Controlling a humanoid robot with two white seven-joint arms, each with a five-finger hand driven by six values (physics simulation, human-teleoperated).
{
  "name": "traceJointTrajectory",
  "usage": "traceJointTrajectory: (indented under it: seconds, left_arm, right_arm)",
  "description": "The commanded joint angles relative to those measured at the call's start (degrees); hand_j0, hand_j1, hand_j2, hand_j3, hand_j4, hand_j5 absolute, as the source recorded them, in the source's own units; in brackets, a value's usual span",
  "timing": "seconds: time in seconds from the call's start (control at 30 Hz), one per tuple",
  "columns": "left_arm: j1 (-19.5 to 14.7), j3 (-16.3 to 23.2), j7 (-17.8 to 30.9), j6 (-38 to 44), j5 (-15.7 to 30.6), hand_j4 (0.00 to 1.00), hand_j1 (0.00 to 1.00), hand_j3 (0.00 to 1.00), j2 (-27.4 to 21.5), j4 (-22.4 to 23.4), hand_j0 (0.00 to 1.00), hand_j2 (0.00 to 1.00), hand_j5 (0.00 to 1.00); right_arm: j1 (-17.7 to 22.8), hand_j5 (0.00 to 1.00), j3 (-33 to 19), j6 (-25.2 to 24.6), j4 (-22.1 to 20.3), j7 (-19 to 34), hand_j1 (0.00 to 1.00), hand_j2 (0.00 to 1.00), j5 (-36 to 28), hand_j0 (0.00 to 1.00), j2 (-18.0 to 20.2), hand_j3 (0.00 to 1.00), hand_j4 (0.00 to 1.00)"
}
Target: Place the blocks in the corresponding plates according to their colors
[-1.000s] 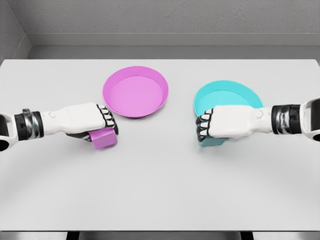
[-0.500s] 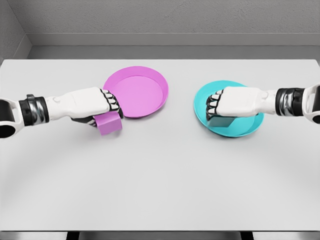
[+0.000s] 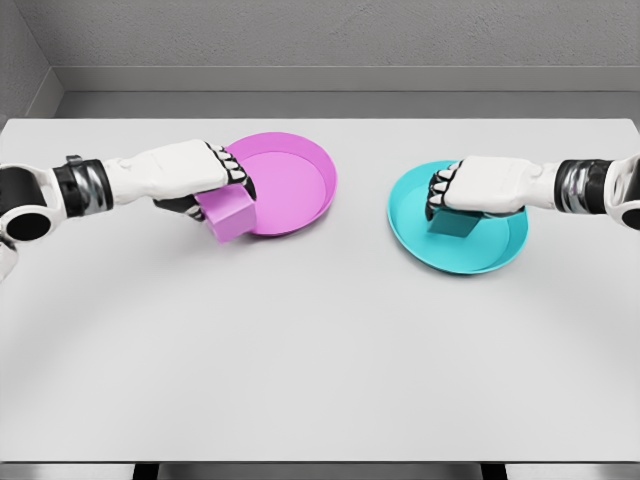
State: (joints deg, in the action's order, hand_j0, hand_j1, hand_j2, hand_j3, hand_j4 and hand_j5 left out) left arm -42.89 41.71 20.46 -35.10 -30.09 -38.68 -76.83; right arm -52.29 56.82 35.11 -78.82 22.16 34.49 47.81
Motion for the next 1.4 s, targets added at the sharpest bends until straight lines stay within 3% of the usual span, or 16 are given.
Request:
traceJointTrajectory:
  seconds: [0.0,0.3,0.37,0.4,0.43,0.57,0.63,0.7,0.77,0.9,1.0,1.17,1.37]
  left_arm:
    - [-0.4,0.0,0.5,0.1,0.3,0.6,0.6,0.6,1.8,2.6,0.6,0.6,0.6]
    - [-4.4,0.0,2.2,0.1,0.2,0.6,0.6,0.6,7.0,9.5,0.6,0.6,0.6]
    - [-5.1,0.0,2.3,0.1,0.3,0.6,0.6,0.6,7.6,10.4,0.6,0.6,0.6]
    - [-5.2,0.0,2.3,0.1,0.3,0.64,0.64,0.64,7.6,10.4,0.64,0.64,0.64]
    - [-5.2,0.0,2.3,0.1,0.3,0.67,0.67,0.67,7.6,10.5,0.67,0.67,0.67]
    - [-5.2,-0.1,2.1,0.1,0.5,0.85,0.85,0.85,7.6,10.5,0.85,0.85,0.85]
    - [-5.5,-0.3,2.1,0.1,0.7,1.0,1.0,1.0,7.6,10.5,1.0,1.0,1.0]
    - [-5.5,-0.6,2.0,0.1,1.1,1.0,1.0,1.0,7.3,10.6,1.0,1.0,1.0]
    - [-5.5,-0.8,2.0,0.1,1.3,1.0,1.0,1.0,6.9,10.5,1.0,1.0,1.0]
    - [-5.1,-0.7,2.0,0.1,6.0,1.0,1.0,1.0,3.3,10.3,1.0,1.0,1.0]
    - [-4.7,-0.8,2.0,0.1,8.9,1.0,1.0,1.0,-1.3,10.3,1.0,1.0,1.0]
    - [-2.7,-0.9,2.0,0.1,11.3,1.0,1.0,1.0,-8.4,10.4,1.0,1.0,1.0]
    - [0.2,-1.9,2.0,0.1,11.4,1.0,1.0,1.0,-15.5,11.6,1.0,1.0,1.0]
  right_arm:
    - [0.0,0.61,-0.1,-0.1,1.4,0.0,0.61,0.61,-0.1,0.61,-0.3,0.61,0.61]
    - [-0.4,0.71,-1.4,-0.1,2.2,0.0,0.71,0.71,0.0,0.71,-0.4,0.71,0.71]
    - [-0.4,0.82,-1.4,-0.1,2.2,0.0,0.82,0.82,-0.1,0.82,-0.4,0.82,0.82]
    - [-0.4,0.95,-1.4,-0.1,2.2,-0.1,0.95,0.95,-0.1,0.95,-0.4,0.95,0.95]
    - [-0.4,0.99,-1.4,-0.1,2.1,-0.1,0.99,0.99,-0.1,0.99,-0.4,0.99,0.99]
    - [-0.4,1.0,-1.5,-0.1,2.0,-0.2,1.0,1.0,-0.3,1.0,-0.4,1.0,1.0]
    - [-0.4,1.0,-2.2,-0.1,2.0,-0.2,1.0,1.0,-0.3,1.0,-0.4,1.0,1.0]
    - [-0.2,1.0,-3.6,-0.1,2.1,-0.2,1.0,1.0,-0.3,1.0,0.2,1.0,1.0]
    - [0.6,1.0,-8.8,-0.1,1.0,-0.5,1.0,1.0,-1.4,1.0,4.4,1.0,1.0]
    - [4.8,1.0,-16.6,-0.1,-1.6,-0.7,1.0,1.0,-6.2,1.0,9.9,1.0,1.0]
    - [8.6,1.0,-21.6,-0.1,-1.6,-5.4,1.0,1.0,-6.2,1.0,10.3,1.0,1.0]
    - [20.6,1.0,-34.5,-0.1,-3.8,-8.6,1.0,1.0,-6.7,1.0,9.8,1.0,1.0]
    - [27.2,1.0,-39.0,-0.1,-4.9,-9.5,1.0,1.0,-7.6,1.0,9.8,1.0,1.0]
